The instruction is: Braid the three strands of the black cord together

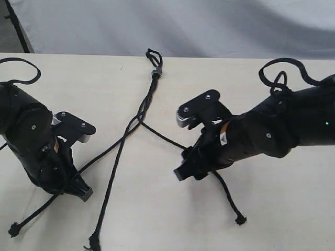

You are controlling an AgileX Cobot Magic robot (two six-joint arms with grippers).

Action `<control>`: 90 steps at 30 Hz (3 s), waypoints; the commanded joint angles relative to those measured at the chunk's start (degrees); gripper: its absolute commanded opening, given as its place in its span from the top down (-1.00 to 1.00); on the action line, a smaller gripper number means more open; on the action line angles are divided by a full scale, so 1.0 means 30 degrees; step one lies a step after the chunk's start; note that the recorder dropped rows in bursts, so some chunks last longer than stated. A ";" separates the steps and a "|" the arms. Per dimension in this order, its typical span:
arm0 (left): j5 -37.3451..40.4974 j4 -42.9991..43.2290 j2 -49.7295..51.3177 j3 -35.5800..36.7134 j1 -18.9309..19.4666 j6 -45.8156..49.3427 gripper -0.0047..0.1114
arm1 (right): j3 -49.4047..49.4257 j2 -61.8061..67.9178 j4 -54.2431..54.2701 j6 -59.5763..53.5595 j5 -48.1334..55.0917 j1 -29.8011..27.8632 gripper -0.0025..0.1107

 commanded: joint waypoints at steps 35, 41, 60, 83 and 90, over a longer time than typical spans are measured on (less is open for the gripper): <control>0.0936 -0.0114 0.0283 0.0370 0.0129 -0.0098 0.92 | -0.2173 0.3416 0.1800 0.0088 0.1324 1.2129 0.96; 0.0970 -0.0114 0.0283 0.0370 0.0129 -0.0098 0.92 | -0.0638 0.3416 0.1800 0.0626 0.0076 1.2360 0.96; 0.0970 -0.0114 0.0283 0.0370 0.0129 -0.0098 0.92 | -0.0395 0.2396 0.2153 0.0586 0.1677 1.3818 0.96; 0.0488 -0.0207 0.0283 0.0370 0.0129 -0.0098 0.92 | 0.1556 -0.5014 -0.1242 0.3167 0.2399 0.7722 0.96; -0.0209 -0.0940 0.0283 0.0370 0.0129 -0.0003 0.83 | 0.2052 -0.5110 -0.1242 0.5094 0.2528 0.5971 0.96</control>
